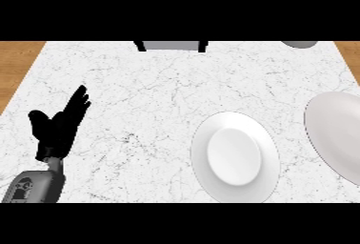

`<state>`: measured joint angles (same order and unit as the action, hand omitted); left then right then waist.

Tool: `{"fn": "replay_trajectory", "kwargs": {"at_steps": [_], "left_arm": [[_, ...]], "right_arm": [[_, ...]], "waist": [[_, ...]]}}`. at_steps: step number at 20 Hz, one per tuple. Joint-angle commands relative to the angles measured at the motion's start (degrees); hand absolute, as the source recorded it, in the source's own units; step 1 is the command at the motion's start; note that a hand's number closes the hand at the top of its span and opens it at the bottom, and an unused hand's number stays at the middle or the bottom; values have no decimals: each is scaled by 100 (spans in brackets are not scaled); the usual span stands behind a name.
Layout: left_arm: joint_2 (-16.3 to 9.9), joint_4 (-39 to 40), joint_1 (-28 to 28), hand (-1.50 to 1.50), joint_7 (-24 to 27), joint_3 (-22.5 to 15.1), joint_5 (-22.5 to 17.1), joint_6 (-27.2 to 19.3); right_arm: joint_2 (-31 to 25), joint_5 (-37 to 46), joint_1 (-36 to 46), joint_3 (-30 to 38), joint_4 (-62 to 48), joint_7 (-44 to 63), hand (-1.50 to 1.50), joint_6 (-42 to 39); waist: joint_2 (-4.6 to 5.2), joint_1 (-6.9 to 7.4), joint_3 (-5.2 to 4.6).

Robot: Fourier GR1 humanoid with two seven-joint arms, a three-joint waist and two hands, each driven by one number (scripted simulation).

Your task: Pick the squash from the plate and place it in the plate

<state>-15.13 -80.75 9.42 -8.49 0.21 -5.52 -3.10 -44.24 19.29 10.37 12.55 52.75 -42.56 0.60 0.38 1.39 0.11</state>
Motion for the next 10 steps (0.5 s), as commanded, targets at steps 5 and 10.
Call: {"fn": "replay_trajectory", "kwargs": {"at_steps": [5, 10], "left_arm": [[45, 12, -20, 0, 17, -39, 65, 85], [-21, 96, 64, 0, 76, 158, 20, 114]], "right_arm": [[-204, 530, 1014, -395, -2335, -974, -150, -860], [-62, 341, 1512, -86, -2776, -1909, -150, -736]], "waist": [[19, 56, 9], [-2, -6, 5]]}}
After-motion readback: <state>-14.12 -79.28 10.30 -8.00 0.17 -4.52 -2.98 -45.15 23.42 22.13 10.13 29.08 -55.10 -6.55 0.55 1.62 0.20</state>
